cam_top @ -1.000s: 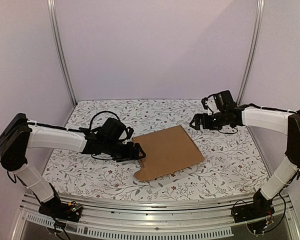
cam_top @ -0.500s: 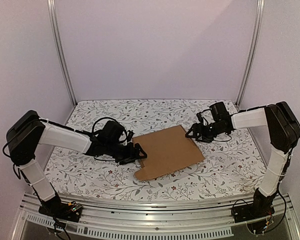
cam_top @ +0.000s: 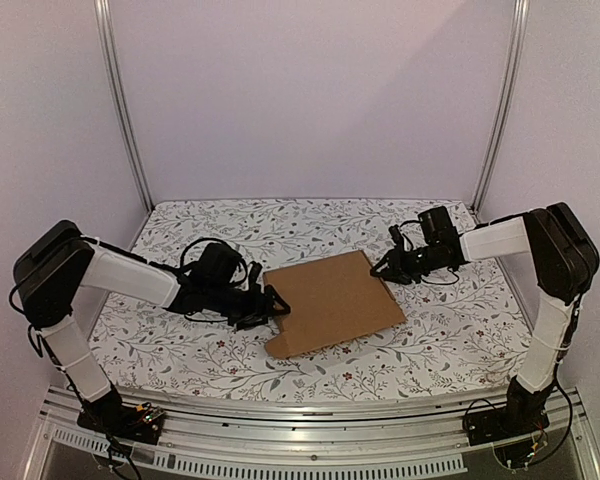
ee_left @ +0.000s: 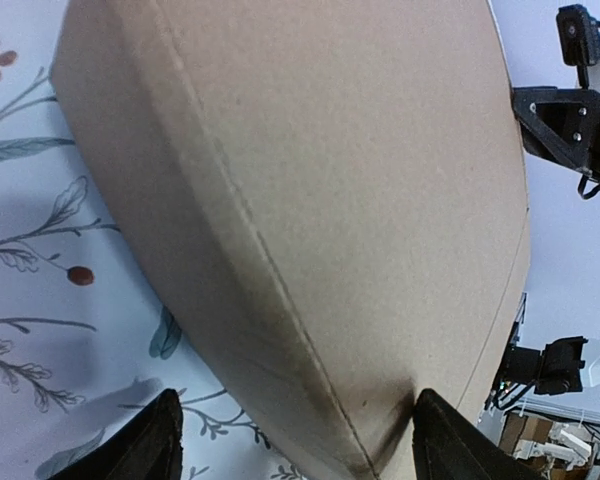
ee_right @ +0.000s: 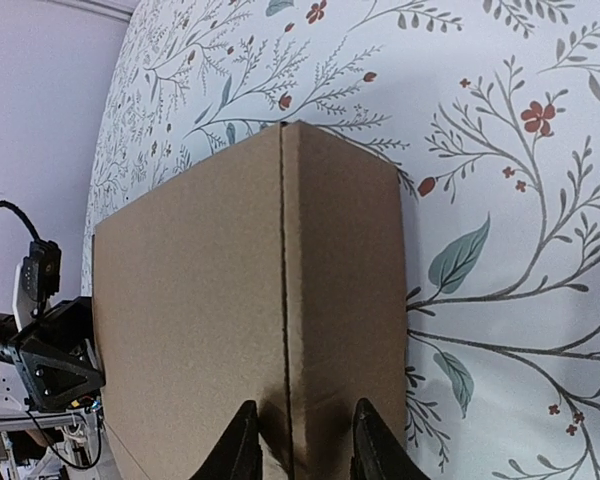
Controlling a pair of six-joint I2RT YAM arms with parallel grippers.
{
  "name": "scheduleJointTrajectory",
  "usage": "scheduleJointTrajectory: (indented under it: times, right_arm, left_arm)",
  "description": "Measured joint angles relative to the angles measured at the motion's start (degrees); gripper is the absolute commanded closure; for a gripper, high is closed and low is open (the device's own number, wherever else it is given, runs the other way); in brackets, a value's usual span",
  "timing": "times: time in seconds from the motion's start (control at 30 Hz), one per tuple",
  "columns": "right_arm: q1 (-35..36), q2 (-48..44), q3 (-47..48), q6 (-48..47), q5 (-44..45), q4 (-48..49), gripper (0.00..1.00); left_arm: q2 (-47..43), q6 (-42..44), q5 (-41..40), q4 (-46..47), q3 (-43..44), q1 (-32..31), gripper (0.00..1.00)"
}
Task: Fold the paper box
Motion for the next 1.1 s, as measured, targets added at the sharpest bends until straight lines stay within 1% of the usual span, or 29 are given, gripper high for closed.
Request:
scheduleJointTrajectory:
  times: [0.23,0.33,0.37,0.43,0.5,0.53,0.57,0.6,0.83,1.1]
  right_arm:
    - [-0.07,-0.46,-3.56,2.47,-1.84,6.75,0.95]
    - [-0.07,-0.76,-4.83,3.32,-2.23,9.31,1.0]
    - [-0.04,-0.92,-5.25,3.45,-2.25,9.94,1.0]
    - [0.0,-1.42,-6.19,3.87,-2.23,11.3,1.0]
    - [0.0,-1.68,-6.78,4.02,-2.23,12.0,1.0]
    - [0.0,-1.77,-7.06,4.09,-2.23,12.35,1.0]
    - [0.04,-1.88,-7.3,4.11,-2.21,12.7,1.0]
    - [0.04,-2.01,-7.5,4.11,-2.1,12.87,1.0]
    - [0.11,-2.58,-8.48,4.28,-1.75,13.66,1.0]
    - [0.24,-3.56,-9.81,4.31,-1.33,14.12,1.0]
  left_arm:
    - [-0.87,-0.07,0.85,2.32,-2.36,1.29,0.22]
    - [-1.29,-0.39,1.46,3.67,-3.74,1.95,0.21]
    - [-1.42,-0.52,1.68,4.44,-4.28,2.21,0.2]
    - [-1.88,-0.94,1.92,5.84,-5.6,2.8,0.15]
    - [-2.05,-1.86,2.69,7.72,-7.19,3.58,0.13]
    - [-2.05,-2.19,3.19,8.55,-7.69,3.89,0.1]
    - [-2.05,-2.71,3.69,9.57,-8.17,4.17,0.02]
    - [-2.03,-3.1,4.35,10.62,-8.57,4.42,0.01]
    - [-0.87,-7.19,7.45,19.3,-11.06,5.42,0.01]
    - [2.95,-10.36,10.49,28.33,-11.89,6.47,0.0]
